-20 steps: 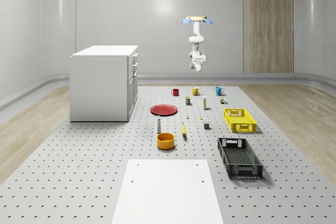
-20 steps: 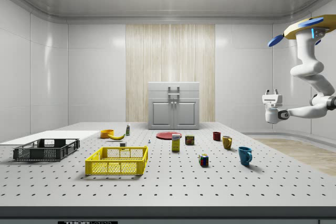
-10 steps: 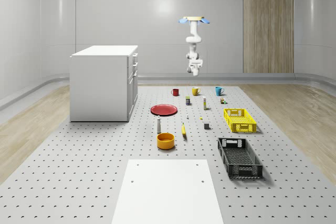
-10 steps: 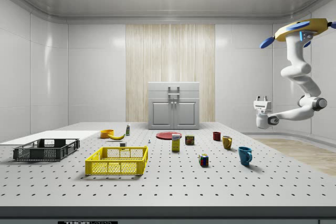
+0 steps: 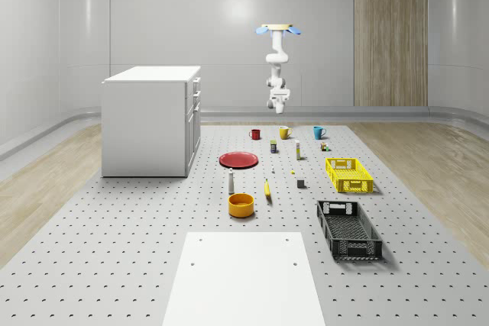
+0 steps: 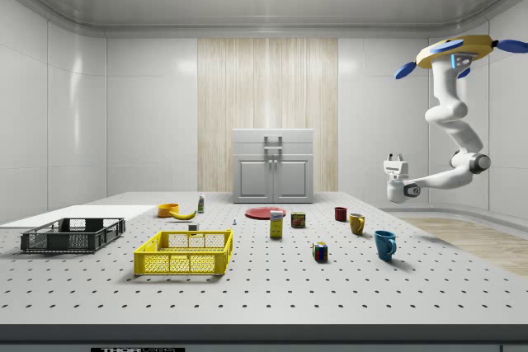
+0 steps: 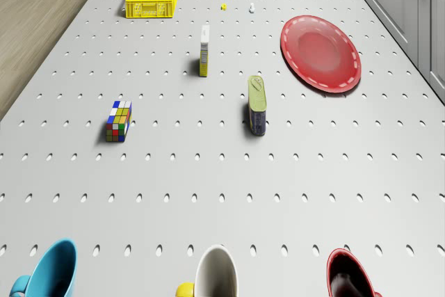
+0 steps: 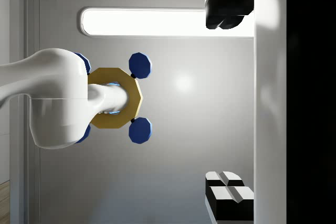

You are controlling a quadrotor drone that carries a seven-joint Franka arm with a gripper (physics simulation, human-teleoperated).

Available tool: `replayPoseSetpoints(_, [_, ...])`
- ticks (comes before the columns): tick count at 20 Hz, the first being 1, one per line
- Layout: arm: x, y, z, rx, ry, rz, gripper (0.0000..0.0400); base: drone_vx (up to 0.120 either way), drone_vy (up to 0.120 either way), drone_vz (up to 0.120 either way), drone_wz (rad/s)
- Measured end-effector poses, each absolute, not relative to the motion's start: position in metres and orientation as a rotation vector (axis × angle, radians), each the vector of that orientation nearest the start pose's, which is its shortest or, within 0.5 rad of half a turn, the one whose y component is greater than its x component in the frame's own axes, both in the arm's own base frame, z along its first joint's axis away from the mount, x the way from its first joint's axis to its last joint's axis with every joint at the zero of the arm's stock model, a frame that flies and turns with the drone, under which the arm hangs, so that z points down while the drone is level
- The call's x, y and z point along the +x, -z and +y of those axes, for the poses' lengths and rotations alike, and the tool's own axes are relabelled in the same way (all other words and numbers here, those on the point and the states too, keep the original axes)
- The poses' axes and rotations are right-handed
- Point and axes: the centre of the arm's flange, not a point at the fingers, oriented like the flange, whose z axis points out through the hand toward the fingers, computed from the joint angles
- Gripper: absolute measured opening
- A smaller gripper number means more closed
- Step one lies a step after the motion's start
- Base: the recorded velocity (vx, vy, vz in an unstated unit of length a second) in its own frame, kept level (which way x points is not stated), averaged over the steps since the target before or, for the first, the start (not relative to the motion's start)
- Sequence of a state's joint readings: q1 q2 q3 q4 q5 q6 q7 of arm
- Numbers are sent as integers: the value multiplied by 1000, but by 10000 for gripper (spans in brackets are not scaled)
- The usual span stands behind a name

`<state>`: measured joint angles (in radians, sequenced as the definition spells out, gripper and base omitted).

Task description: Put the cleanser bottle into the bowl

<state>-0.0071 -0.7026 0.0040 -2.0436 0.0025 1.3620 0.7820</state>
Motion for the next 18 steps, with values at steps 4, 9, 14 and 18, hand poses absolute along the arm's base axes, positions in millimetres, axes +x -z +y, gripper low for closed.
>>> replayPoseSetpoints(4, [304,-691,0,-2894,35,1199,400,120,-120,0,0])
replayPoseSetpoints(9, [304,-691,0,-2893,41,1198,400,120,-120,0,0])
replayPoseSetpoints(14, [303,-691,0,-2893,47,1198,400,120,-120,0,0])
replayPoseSetpoints(18, [303,-691,0,-2894,53,1199,400,120,-120,0,0])
